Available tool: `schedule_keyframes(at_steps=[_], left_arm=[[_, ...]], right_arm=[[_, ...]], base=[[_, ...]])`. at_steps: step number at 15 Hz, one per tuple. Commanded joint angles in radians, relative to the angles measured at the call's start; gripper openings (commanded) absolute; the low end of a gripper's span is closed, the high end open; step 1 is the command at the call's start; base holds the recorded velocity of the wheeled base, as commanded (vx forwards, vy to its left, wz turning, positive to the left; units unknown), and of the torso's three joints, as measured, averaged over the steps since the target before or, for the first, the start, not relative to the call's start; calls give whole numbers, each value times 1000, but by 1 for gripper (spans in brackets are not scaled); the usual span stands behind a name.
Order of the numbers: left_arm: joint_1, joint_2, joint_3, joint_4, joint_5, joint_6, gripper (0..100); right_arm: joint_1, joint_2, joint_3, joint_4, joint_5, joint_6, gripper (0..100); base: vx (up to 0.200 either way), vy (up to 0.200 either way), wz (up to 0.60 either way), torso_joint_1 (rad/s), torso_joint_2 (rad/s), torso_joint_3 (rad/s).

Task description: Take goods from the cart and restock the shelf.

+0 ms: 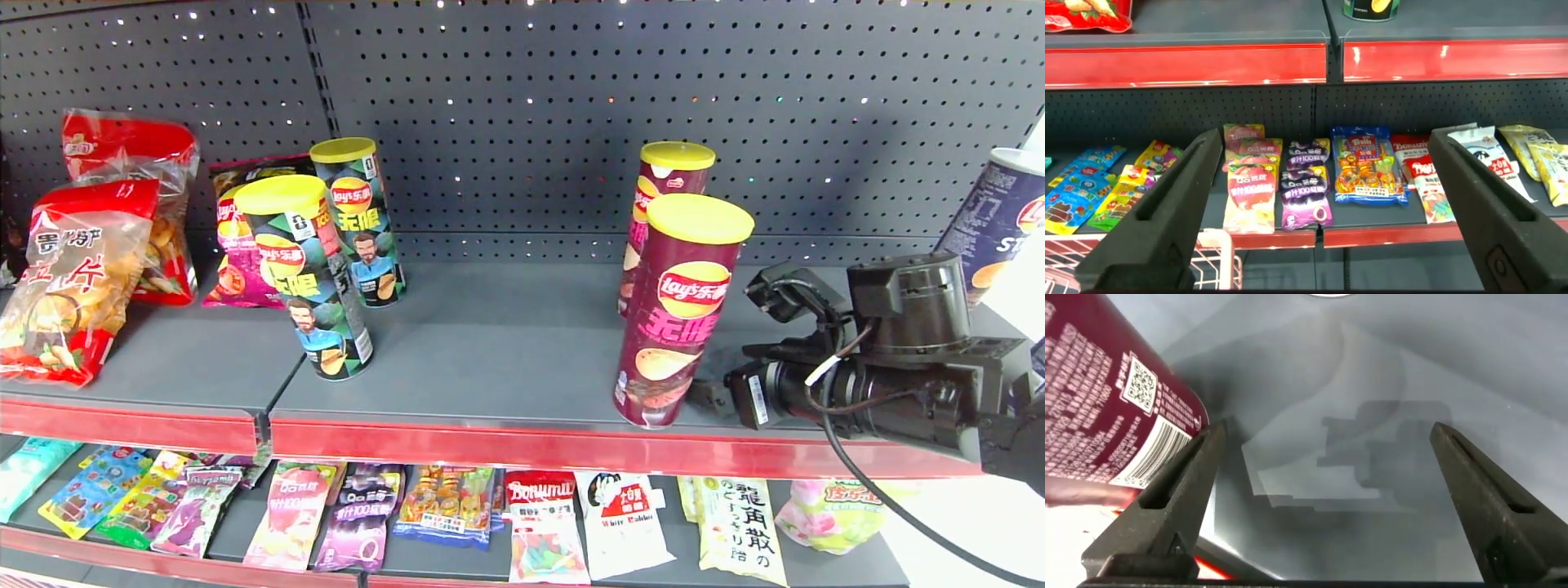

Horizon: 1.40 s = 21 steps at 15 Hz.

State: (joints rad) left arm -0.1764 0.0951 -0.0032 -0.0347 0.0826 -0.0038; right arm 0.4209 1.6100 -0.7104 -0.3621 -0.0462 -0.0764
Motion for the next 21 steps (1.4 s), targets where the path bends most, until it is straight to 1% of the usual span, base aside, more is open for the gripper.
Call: schedule_keyframes(at_steps=[1,14,16,21], left_arm=[[0,2,0,-1,0,-1,100],[0,2,0,-1,0,-1,100],[0,2,0,-1,0,-1,100],[0,2,0,-1,0,-1,100]], right_arm=[[4,8,-11,-1,0,0,100],[10,24,-35,-1,-12,1,100],[22,24,-30,-3,-12,3,100],[15,25,-17,-15,-24,3,100]], base=[[0,0,0,0,0,0],[0,0,0,0,0,0],[0,0,0,0,0,0],[0,0,0,0,0,0]])
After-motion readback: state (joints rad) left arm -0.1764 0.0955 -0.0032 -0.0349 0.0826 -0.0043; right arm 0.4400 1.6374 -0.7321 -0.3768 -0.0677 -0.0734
